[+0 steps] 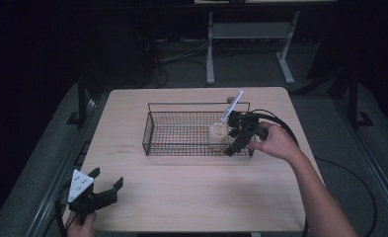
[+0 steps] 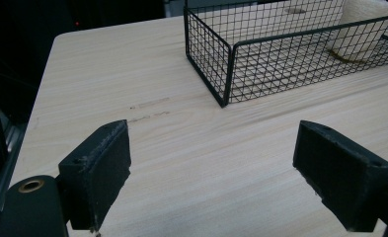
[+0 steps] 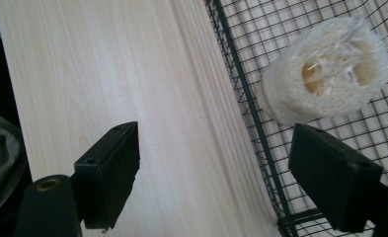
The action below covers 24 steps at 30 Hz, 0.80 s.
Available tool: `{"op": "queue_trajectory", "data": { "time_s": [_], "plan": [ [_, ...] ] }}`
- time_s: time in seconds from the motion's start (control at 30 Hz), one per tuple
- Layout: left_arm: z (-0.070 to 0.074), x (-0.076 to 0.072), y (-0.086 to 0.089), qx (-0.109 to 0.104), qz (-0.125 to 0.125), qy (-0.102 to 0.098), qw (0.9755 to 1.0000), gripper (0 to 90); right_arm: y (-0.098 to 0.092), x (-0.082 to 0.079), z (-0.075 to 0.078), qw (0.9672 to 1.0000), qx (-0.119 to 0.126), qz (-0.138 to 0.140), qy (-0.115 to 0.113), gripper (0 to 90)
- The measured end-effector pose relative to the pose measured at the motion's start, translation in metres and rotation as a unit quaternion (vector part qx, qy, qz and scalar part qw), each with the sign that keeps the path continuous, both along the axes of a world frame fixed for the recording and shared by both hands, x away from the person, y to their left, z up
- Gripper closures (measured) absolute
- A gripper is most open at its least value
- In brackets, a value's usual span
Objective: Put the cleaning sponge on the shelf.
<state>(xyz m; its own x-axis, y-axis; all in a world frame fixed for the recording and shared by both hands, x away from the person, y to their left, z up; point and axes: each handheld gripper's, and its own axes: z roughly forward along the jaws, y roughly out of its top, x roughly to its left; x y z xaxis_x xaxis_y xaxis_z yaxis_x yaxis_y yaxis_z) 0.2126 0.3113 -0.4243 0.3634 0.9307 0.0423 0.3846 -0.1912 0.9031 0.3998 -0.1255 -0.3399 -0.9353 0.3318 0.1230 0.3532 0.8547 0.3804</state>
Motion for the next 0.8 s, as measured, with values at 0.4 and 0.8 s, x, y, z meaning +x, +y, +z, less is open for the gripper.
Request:
{"op": "queue_trajectory", "data": {
  "time_s": [0.4,0.8],
  "plan": [
    [0.000,0.000,0.000,0.000,0.001,0.000,1.0000,13.8,-0.006,-0.017,-0.010,1.0000,-0.005,0.007,0.003,18.8],
    [-0.001,0.000,0.000,0.001,0.000,0.001,1.0000,13.8,-0.012,-0.031,-0.019,0.9999,0.009,0.009,0.003,18.7]
  ]
}}
